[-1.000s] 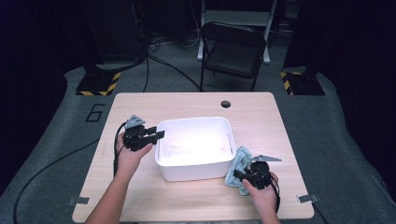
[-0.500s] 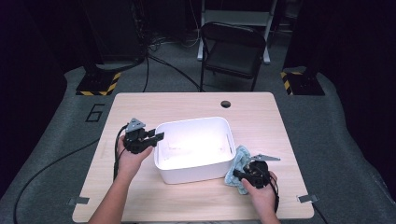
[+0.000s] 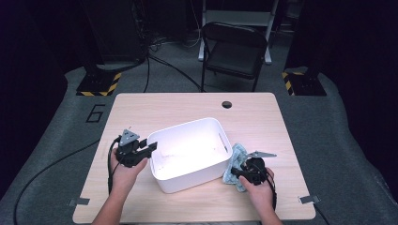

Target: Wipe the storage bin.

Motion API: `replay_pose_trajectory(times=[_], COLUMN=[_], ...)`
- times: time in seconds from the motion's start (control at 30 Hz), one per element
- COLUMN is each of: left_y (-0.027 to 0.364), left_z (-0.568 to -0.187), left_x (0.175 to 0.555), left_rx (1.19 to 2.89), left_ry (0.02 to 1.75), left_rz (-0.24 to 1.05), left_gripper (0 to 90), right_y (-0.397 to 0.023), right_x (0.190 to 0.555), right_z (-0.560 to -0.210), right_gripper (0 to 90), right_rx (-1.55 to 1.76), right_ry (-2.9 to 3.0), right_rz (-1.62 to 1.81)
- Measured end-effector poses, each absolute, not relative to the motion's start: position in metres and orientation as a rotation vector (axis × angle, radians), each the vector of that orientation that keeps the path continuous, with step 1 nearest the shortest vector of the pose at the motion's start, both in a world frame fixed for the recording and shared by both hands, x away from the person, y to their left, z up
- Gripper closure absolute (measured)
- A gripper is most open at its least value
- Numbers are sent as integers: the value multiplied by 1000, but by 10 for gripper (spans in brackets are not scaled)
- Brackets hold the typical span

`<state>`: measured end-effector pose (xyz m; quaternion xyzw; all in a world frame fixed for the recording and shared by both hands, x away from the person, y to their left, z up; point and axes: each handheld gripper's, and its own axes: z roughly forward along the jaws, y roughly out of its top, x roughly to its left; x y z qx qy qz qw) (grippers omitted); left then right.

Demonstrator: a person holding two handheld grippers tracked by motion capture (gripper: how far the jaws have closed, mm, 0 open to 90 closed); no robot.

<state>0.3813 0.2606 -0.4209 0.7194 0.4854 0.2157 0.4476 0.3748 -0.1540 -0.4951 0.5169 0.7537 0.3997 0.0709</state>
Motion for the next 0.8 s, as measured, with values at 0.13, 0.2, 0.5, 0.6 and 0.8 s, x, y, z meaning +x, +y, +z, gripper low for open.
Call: replay_pose_trajectory(times=[0.13, 0.2, 0.5, 0.6, 0.8], left_y=[268, 270, 272, 269, 264], left_z=[-424, -424, -431, -431, -430], left_x=[381, 382, 398, 400, 395], left_rx=[1758, 1753, 1781, 1795, 1803], left_ry=[1186, 1172, 1106, 1096, 1097], left_rz=[503, 505, 463, 495, 534], left_gripper=[563, 554, 492, 508, 531], right_y=[-153, -151, -150, -149, -147], right_x=[379, 380, 377, 373, 369], right_z=[-495, -495, -498, -498, -497], right_gripper=[645, 644, 639, 639, 644], right_rx=[1539, 1557, 1557, 1552, 1540], right_ry=[2272, 2267, 2264, 2266, 2242], right_rz=[1212, 1211, 1234, 1229, 1220])
